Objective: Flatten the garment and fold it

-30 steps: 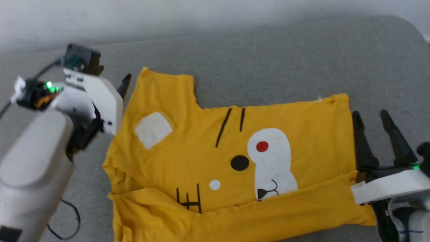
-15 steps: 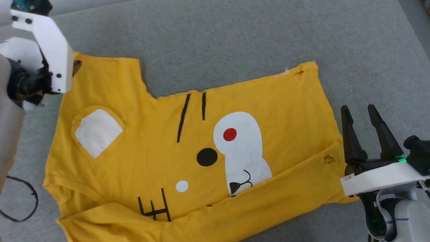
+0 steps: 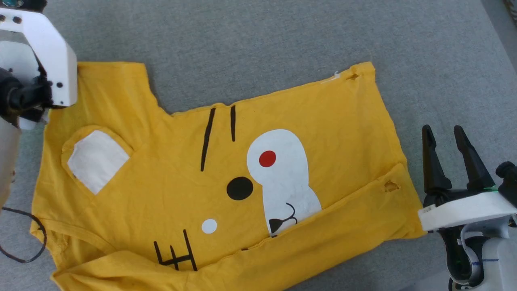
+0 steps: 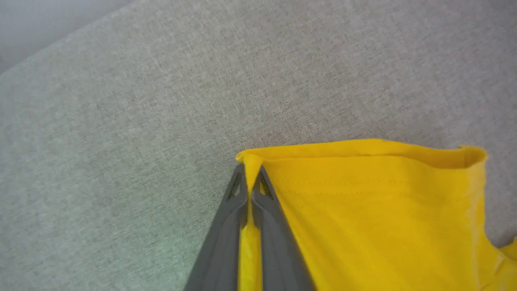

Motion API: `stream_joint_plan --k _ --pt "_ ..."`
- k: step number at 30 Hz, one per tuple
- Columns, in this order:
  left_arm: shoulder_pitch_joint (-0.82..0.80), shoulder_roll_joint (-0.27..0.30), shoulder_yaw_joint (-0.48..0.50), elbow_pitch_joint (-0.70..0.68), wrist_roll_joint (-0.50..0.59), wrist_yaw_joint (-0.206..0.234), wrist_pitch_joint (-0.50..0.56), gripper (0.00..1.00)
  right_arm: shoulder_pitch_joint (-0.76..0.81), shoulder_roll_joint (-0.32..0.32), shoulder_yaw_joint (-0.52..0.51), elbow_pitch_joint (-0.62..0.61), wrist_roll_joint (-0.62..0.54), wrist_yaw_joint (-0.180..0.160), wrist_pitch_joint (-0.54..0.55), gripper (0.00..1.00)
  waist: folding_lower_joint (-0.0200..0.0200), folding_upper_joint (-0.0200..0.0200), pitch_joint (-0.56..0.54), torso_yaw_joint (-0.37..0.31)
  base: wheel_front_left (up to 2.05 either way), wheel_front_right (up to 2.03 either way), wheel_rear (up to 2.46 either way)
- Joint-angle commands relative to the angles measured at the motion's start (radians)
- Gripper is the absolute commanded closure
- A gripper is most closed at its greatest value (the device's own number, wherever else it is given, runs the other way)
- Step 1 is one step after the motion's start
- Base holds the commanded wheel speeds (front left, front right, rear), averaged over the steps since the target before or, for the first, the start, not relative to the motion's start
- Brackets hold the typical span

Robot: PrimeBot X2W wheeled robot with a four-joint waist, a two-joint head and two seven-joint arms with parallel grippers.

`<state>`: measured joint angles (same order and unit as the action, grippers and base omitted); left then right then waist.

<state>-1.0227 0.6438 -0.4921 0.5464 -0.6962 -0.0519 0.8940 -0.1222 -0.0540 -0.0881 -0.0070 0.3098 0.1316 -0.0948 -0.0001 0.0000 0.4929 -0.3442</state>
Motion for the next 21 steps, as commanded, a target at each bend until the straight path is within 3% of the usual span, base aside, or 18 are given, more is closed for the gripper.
stream_joint_plan --k 1,4,8,15,21 --pt "0.039 -0.01 -0.013 0.017 0.0 -0.001 -0.011 1.0 -0.024 0.004 -0.002 -0.003 -0.013 -0.001 0.008 0.0 0.0001 0.0 -0.018 0.019 0.0 0.0 0.0" --pt "0.042 -0.025 -0.01 0.0 0.015 0.006 -0.084 1.0 -0.029 -0.012 0.003 -0.014 -0.029 -0.001 0.041 0.0 0.0001 0.0 -0.049 0.044 0.0 0.0 0.0" --pt "0.058 -0.053 -0.007 -0.026 0.029 0.003 -0.202 1.0 -0.037 -0.092 0.037 -0.034 -0.023 -0.001 0.14 0.0 0.0001 0.0 -0.103 0.089 0.0 0.0 0.0" --pt "0.119 -0.084 -0.034 -0.137 0.054 -0.017 -0.34 1.0 -0.109 -0.338 0.132 -0.052 0.063 -0.001 0.463 0.0 0.0001 0.0 -0.17 0.194 0.0 0.0 0.0" --pt "0.192 -0.108 -0.065 -0.296 0.065 -0.012 -0.392 1.0 -0.228 -0.54 0.219 0.003 0.153 -0.001 0.67 0.0 0.0001 0.0 -0.162 0.3 0.0 0.0 0.0"
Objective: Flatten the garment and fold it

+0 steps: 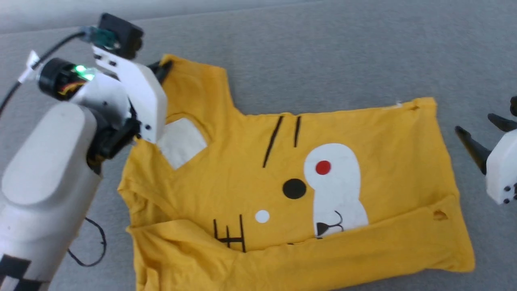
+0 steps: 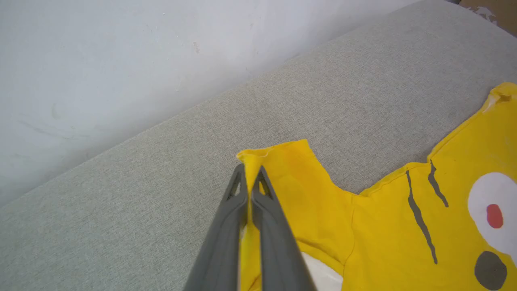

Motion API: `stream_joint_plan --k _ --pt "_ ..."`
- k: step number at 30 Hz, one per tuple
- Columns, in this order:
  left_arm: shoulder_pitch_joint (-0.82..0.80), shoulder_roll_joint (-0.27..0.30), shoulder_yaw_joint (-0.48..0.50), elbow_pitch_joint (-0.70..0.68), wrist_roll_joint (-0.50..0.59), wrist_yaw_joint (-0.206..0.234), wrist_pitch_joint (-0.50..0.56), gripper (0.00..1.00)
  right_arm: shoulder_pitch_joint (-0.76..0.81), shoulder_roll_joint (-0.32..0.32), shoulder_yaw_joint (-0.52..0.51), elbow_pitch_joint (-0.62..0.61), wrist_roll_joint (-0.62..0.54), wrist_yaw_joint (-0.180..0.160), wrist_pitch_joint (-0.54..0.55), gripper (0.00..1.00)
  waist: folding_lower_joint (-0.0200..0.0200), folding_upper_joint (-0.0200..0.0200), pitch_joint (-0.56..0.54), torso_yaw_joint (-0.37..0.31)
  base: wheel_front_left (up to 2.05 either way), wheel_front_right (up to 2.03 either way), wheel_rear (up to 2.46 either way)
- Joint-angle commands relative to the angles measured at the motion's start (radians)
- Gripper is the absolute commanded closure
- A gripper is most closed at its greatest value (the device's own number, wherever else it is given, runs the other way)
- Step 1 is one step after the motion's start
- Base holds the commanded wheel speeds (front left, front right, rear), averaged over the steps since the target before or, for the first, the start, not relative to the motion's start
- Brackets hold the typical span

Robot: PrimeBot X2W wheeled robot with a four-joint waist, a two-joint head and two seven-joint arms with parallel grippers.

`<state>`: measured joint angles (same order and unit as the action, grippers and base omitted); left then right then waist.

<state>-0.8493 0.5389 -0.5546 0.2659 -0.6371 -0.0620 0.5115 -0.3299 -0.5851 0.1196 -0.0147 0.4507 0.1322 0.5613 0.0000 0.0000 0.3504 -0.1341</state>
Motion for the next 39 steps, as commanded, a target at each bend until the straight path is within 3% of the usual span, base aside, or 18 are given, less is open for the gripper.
stream_joint_plan --k 1,8,14,20,21,22,30,39 --pt "0.032 -0.007 -0.008 -0.043 0.007 0.001 -0.017 1.0 -0.04 -0.029 0.031 0.028 0.029 -0.002 0.041 0.0 0.0 0.0 -0.015 0.105 0.0 0.0 0.0" --pt "0.112 -0.017 -0.022 -0.22 0.024 0.033 -0.079 1.0 -0.182 -0.122 0.158 0.186 0.074 -0.002 0.128 0.0 0.0 0.0 0.025 0.194 0.0 0.0 0.0" --pt "0.139 -0.03 -0.036 -0.307 0.045 0.059 -0.104 1.0 -0.272 -0.143 0.231 0.344 0.03 -0.002 0.125 0.0 0.0 0.0 0.058 0.249 0.0 0.0 0.0" --pt "0.139 -0.044 -0.049 -0.32 0.053 0.062 -0.118 1.0 -0.284 -0.169 0.376 0.443 0.031 -0.002 0.142 0.0 0.0 0.0 0.068 0.271 0.0 0.0 0.0" --pt "0.139 -0.046 -0.05 -0.318 0.053 0.063 -0.122 1.0 -0.285 -0.176 0.402 0.452 0.037 -0.002 0.144 0.62 0.0 0.0 0.068 0.272 0.0 0.0 0.0" --pt "0.14 -0.049 -0.05 -0.315 0.053 0.064 -0.128 1.0 -0.287 -0.183 0.427 0.458 0.043 -0.002 0.14 1.0 0.0 0.0 0.066 0.272 0.0 0.0 0.0" --pt "0.198 -0.041 -0.007 -0.281 0.032 0.105 -0.191 1.0 -0.343 -0.162 0.461 0.523 0.061 -0.002 -0.043 1.0 0.0 0.0 -0.002 0.234 0.0 0.0 0.0" --pt "0.381 0.023 0.019 -0.37 -0.003 0.174 -0.189 1.0 -0.259 -0.115 0.361 0.526 0.125 -0.002 -0.228 1.0 0.0 0.0 -0.169 0.198 0.0 0.0 0.0"
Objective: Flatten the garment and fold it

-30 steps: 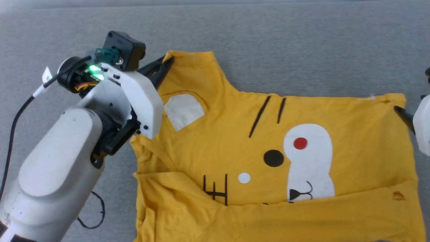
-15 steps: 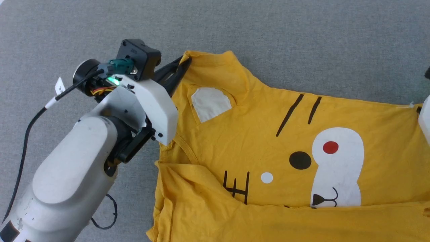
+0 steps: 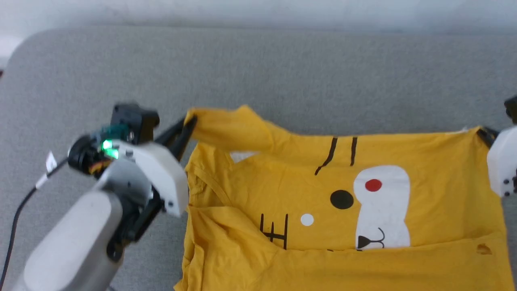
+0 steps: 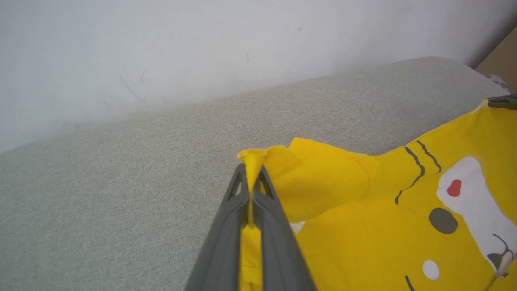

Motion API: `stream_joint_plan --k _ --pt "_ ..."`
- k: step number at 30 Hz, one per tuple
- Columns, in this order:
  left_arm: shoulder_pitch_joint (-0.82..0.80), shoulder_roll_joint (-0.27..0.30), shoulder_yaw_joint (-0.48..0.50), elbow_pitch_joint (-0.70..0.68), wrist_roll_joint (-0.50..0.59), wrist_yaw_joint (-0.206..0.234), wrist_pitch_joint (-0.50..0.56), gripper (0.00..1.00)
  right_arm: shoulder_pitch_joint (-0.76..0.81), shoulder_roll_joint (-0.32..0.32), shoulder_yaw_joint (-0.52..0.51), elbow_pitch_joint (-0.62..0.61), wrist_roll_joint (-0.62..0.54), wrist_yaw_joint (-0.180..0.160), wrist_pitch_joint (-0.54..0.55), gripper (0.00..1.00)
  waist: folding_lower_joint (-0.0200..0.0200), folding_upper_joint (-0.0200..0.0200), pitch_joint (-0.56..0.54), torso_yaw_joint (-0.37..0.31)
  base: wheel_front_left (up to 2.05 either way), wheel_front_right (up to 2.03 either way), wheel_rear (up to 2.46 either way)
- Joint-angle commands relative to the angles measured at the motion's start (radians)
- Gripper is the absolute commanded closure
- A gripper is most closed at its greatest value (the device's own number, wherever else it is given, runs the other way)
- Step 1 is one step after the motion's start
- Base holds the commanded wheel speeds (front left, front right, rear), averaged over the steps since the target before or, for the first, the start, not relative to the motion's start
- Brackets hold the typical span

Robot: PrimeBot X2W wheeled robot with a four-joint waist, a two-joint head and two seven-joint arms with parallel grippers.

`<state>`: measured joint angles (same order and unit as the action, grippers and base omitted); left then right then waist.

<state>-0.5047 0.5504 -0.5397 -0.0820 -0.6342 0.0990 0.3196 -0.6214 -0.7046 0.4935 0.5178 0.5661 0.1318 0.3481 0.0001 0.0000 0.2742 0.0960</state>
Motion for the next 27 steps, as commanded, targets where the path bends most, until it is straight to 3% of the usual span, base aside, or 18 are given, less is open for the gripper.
stream_joint_plan --k 1,14,20,27 --pt "0.063 0.021 0.003 -0.044 -0.009 0.022 0.009 1.0 0.054 0.005 -0.028 -0.014 0.017 -0.001 -0.025 1.0 -0.0001 0.0 -0.109 -0.032 0.0 0.0 0.0" --pt "0.394 0.136 -0.022 -0.244 -0.064 0.111 0.069 1.0 0.424 0.034 -0.247 -0.21 0.024 -0.001 -0.032 1.0 -0.0001 0.0 -0.209 -0.03 0.0 0.0 0.0" --pt "0.496 0.166 -0.084 -0.212 -0.066 0.089 0.08 1.0 0.595 0.044 -0.275 -0.307 -0.004 -0.001 0.057 1.0 -0.0001 0.0 -0.21 -0.028 0.0 0.0 0.0" --pt "0.492 0.158 -0.122 -0.109 -0.046 0.051 0.065 1.0 0.658 0.041 -0.282 -0.325 -0.047 -0.001 0.106 1.0 -0.0001 0.0 -0.201 -0.023 0.0 0.0 0.0"
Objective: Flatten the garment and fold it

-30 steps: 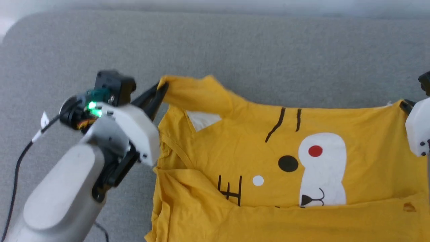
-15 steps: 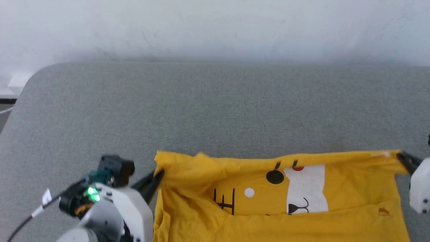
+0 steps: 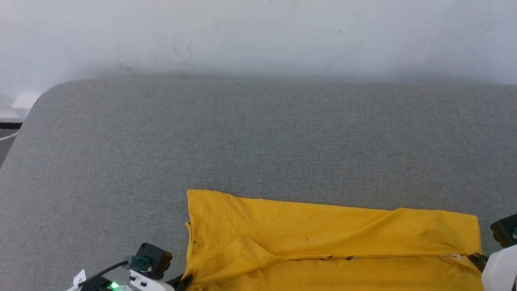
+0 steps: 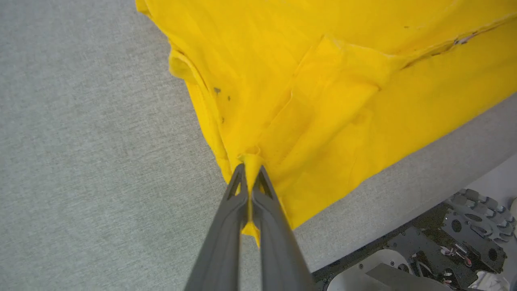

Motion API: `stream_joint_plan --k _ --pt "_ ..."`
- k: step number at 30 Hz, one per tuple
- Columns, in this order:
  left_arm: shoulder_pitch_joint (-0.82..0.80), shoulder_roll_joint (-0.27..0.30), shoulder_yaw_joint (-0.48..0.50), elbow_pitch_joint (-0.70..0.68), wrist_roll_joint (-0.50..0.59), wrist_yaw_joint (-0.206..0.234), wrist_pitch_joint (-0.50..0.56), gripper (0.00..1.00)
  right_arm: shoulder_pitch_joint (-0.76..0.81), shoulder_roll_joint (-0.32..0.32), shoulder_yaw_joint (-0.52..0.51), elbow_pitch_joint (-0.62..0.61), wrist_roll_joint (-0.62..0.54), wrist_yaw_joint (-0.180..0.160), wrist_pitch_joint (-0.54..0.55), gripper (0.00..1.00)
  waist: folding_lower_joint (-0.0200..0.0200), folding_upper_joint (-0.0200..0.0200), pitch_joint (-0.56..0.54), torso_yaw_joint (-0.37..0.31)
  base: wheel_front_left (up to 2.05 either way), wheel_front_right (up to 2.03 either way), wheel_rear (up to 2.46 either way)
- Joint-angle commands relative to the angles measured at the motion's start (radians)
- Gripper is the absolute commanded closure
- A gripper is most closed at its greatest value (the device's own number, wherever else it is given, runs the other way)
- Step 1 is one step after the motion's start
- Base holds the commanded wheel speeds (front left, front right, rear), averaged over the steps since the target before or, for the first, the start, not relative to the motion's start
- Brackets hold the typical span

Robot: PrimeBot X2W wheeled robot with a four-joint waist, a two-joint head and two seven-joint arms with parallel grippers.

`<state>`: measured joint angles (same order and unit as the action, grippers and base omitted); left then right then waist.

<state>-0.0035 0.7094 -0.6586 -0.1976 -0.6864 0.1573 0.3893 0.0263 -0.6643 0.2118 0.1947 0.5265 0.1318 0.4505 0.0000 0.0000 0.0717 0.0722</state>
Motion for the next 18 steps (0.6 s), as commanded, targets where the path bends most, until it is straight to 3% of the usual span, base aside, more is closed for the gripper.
stream_joint_plan --k 1,7,8,9,10,11,18 --pt "-0.013 -0.003 -0.008 0.023 0.01 -0.013 -0.008 1.0 0.013 -0.004 0.005 0.0 -0.017 -0.001 0.007 1.0 0.0 0.0 0.003 0.001 0.0 0.0 0.0" --pt "-0.026 -0.034 -0.029 0.098 0.003 -0.053 -0.033 1.0 0.017 -0.003 0.026 0.034 -0.024 -0.001 0.009 1.0 0.0 0.0 0.012 0.003 0.0 0.0 0.0" --pt "-0.026 -0.041 -0.032 0.109 -0.001 -0.057 -0.038 1.0 0.016 0.001 0.029 0.038 -0.013 -0.001 0.007 0.85 0.0 0.0 0.014 0.002 0.0 0.0 0.0" --pt "-0.027 -0.048 -0.034 0.12 -0.003 -0.061 -0.043 0.92 0.013 0.003 0.03 0.043 -0.004 -0.001 0.0 0.04 0.0 0.0 0.013 0.001 0.0 0.0 0.0" --pt "-0.028 -0.054 -0.038 0.13 -0.002 -0.065 -0.049 0.42 0.011 0.005 0.029 0.049 0.003 -0.001 -0.009 0.0 0.0 0.0 0.012 0.001 0.0 0.0 0.0" --pt "-0.03 -0.06 -0.04 0.139 -0.001 -0.069 -0.057 0.0 0.009 0.005 0.032 0.052 0.01 -0.001 -0.015 0.0 0.0 0.0 0.009 0.001 0.0 0.0 0.0" --pt "-0.032 -0.114 0.022 0.172 -0.005 -0.064 -0.244 0.0 -0.018 0.02 -0.004 0.012 0.1 -0.001 -0.061 0.0 0.0 0.0 -0.048 -0.013 0.0 0.0 0.0"
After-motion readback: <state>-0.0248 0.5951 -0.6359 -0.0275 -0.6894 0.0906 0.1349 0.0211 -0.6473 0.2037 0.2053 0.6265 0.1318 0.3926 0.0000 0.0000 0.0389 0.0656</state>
